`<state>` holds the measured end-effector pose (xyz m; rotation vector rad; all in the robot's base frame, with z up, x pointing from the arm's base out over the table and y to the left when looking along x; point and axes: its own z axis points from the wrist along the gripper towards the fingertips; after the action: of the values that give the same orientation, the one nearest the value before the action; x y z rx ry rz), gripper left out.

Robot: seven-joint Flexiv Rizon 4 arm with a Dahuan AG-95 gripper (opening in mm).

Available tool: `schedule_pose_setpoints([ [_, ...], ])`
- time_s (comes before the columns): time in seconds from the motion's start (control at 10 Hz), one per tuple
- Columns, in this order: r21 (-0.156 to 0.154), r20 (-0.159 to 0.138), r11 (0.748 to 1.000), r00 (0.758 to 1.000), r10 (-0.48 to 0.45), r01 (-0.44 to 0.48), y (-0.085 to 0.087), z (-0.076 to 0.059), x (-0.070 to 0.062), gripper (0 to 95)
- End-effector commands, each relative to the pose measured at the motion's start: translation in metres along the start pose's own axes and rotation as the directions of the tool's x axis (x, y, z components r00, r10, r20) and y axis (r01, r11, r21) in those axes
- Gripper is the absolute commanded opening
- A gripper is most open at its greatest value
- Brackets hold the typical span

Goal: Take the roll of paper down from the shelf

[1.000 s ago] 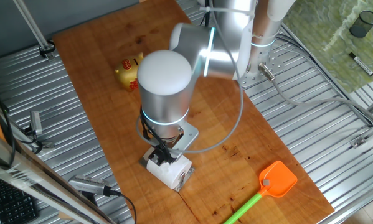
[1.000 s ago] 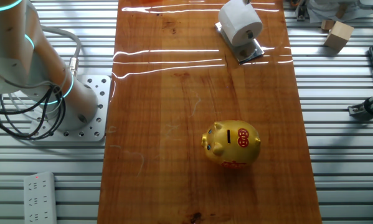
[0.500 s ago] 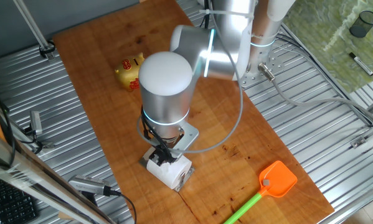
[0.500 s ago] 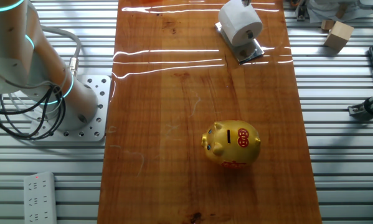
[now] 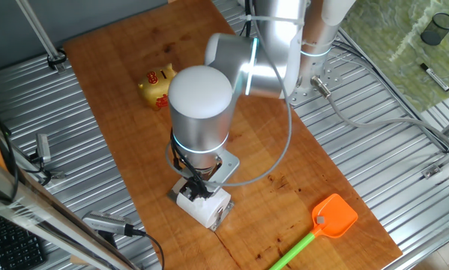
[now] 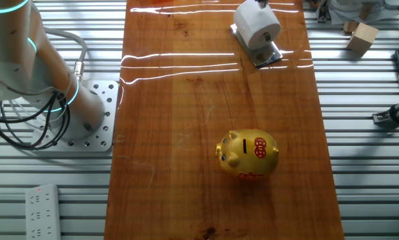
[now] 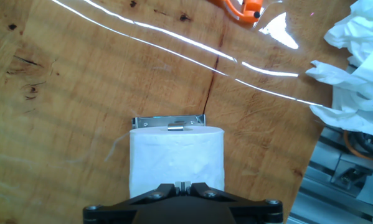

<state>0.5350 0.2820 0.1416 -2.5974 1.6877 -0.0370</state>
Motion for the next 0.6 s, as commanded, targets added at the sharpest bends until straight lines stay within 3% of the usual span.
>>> schedule_pose_setpoints([
  [0.1,0.001,0.0,1.0,1.0,0.001,-0.001,-0.0005,0.0009,-0.0004,0.0],
  [0.2,0.001,-0.003,1.0,1.0,-0.001,0.001,-0.0008,0.0014,-0.001,0.0],
  [0.3,-0.001,-0.004,1.0,1.0,-0.011,0.011,-0.001,0.0019,-0.0016,19.0],
  [0.5,-0.017,-0.005,0.999,1.0,-0.03,0.029,-0.0011,0.0027,-0.0019,95.0],
  [0.6,-0.016,-0.004,1.0,1.0,-0.025,0.025,-0.0011,0.0027,-0.0019,95.0],
])
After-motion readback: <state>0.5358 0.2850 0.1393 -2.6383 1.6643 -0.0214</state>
